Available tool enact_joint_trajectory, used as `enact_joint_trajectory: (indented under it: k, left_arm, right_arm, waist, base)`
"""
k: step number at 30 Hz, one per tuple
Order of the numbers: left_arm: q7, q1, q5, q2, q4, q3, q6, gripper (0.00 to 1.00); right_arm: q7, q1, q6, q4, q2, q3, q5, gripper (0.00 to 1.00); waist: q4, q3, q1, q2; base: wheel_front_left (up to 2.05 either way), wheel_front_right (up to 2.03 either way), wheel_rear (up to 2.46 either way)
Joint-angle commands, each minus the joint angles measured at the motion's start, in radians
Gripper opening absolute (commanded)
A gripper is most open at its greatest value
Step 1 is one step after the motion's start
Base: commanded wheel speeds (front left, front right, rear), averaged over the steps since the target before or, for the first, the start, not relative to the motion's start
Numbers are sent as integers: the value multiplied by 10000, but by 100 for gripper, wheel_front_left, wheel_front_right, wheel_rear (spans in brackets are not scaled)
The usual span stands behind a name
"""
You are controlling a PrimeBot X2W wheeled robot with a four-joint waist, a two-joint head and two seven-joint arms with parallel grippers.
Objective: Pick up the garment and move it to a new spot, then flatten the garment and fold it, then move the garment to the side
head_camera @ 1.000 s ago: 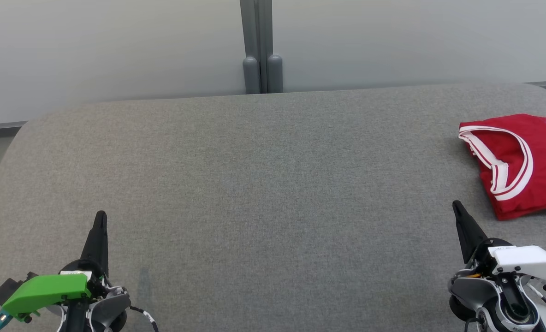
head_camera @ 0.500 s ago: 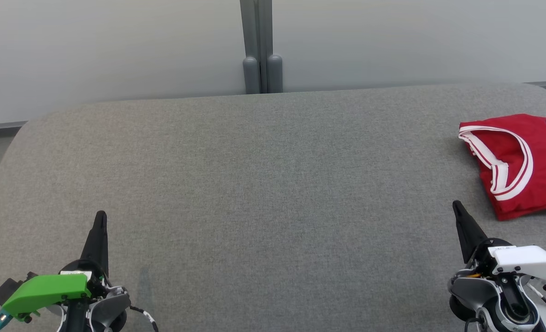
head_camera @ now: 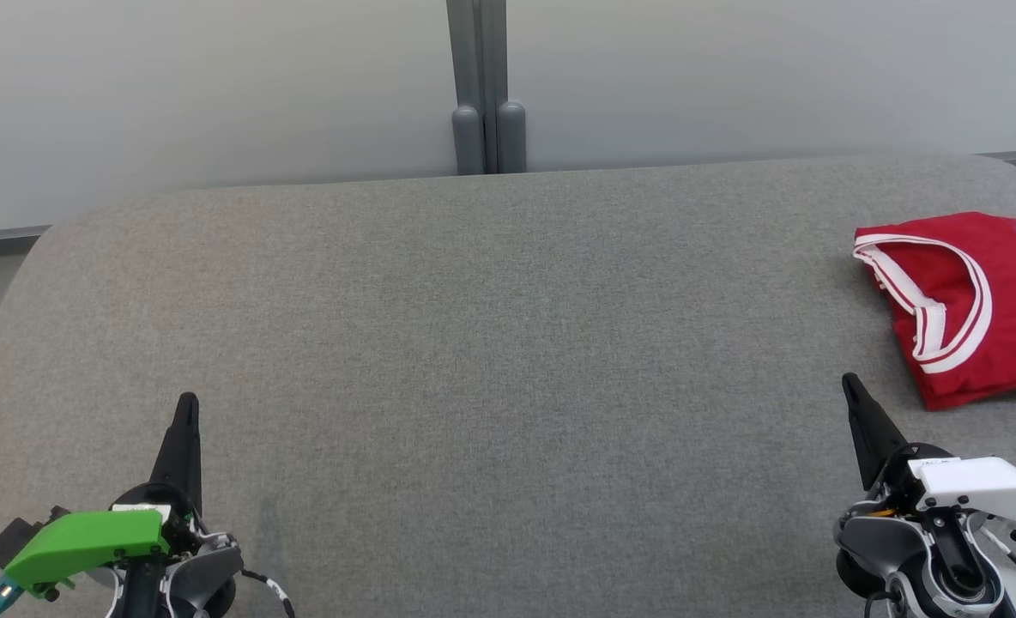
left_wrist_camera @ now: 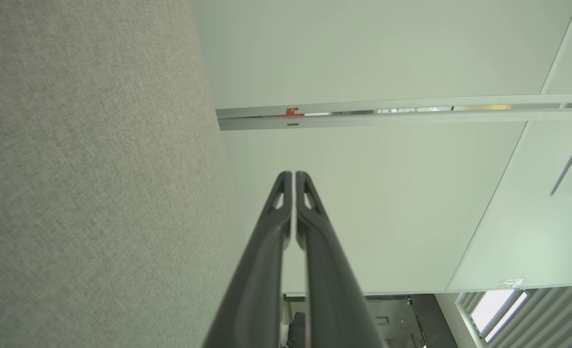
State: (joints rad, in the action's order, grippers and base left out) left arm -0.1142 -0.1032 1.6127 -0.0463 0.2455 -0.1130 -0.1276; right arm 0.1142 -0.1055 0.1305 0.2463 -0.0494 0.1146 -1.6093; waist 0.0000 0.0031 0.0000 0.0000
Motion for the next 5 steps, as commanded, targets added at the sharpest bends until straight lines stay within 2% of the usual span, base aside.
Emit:
enact_joint_trajectory:
  k: [1,5]
  left_arm:
    - [-30,-109,8,-74,-19,-25,-58,0]
    - [-30,-109,8,-74,-18,-24,-58,0]
  right_arm:
    - [32,-50,4,-48,-7,12,-69,0]
    - [31,-50,4,-48,-7,12,-69,0]
  waist:
    - [0,0,0,0]
    - [0,0,0,0]
  base:
    - [0,0,0]
    - [0,0,0]
